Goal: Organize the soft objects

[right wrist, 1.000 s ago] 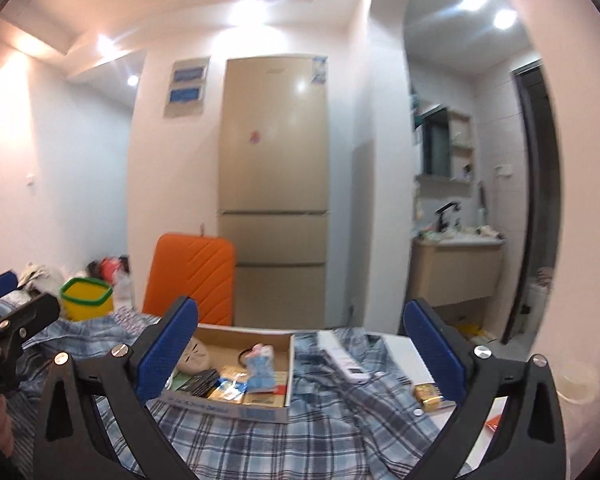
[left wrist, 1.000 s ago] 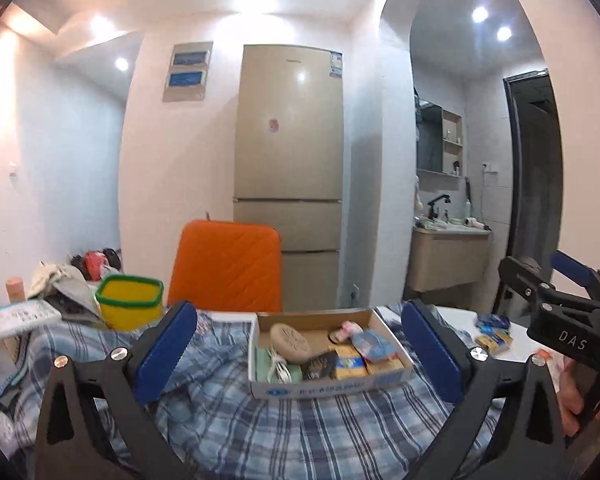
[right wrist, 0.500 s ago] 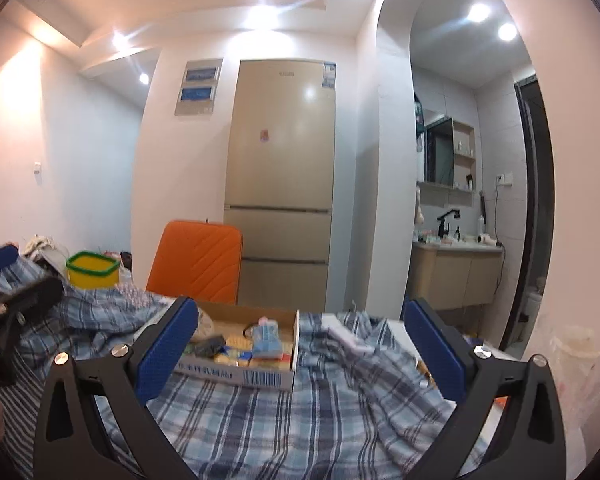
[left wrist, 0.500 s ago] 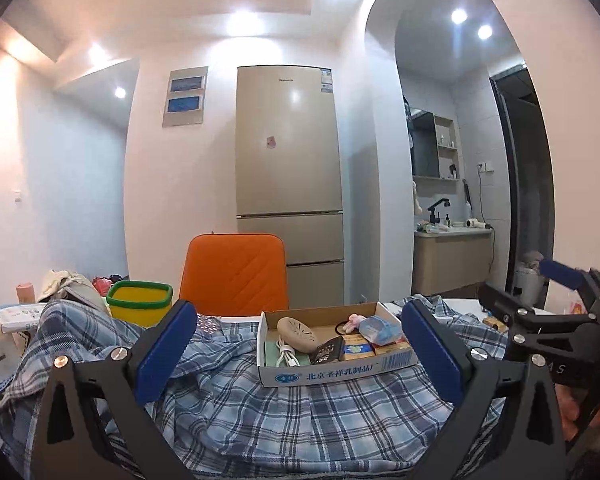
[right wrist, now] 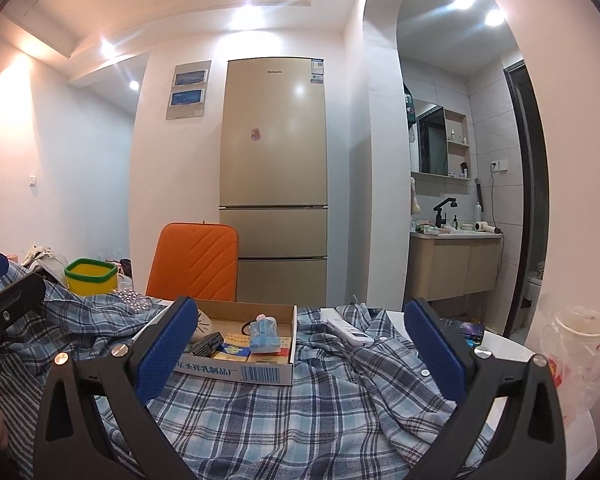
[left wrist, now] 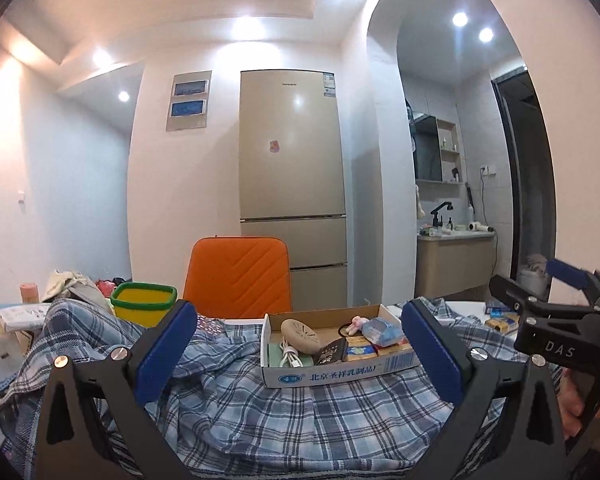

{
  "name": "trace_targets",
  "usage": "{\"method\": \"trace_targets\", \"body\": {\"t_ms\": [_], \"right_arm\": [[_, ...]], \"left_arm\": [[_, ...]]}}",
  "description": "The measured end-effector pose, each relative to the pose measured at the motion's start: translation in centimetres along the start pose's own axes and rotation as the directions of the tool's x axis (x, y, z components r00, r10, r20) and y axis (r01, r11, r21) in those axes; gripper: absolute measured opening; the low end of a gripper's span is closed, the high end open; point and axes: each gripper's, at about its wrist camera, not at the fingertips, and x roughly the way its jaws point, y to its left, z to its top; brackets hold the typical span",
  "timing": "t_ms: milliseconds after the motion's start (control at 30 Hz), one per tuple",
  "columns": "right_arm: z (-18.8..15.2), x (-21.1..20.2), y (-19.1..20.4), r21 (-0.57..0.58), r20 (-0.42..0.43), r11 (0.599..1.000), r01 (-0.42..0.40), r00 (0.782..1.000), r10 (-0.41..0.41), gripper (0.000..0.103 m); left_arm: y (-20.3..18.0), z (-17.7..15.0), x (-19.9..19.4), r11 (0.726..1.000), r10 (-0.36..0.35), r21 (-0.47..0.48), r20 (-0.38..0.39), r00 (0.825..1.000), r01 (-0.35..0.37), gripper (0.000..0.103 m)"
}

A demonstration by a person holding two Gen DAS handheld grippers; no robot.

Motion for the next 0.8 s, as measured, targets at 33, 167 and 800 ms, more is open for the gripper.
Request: {"method": "trace_targets", "body": {"t_ms": [33,167,800], "right_arm": [[0.01,-0.04,-0.02,-0.001,0.001,1.0,0.001,1.0,-0.001,0.103],[0.06,-0.38,-0.06,0.0,0.014,1.0,0.003,1.0,-0.003,0.103],[0.09,-0.57,-0.18,0.006,0.016,1.0,0.013,1.0,-0.013,0.103]], "left_arm": [[0.01,0.0,0.11,1.0,-0.002,0.001,-0.008,1.0,0.002,0.103],[0.18,-0.04,-0.15,1.0,-0.002,-0.008,0.003,1.0,0.002,0.103],[0.11,0.0,-0.12,1.0,-0.009,-0.008,0.003,1.0,0.009,0.103]]}}
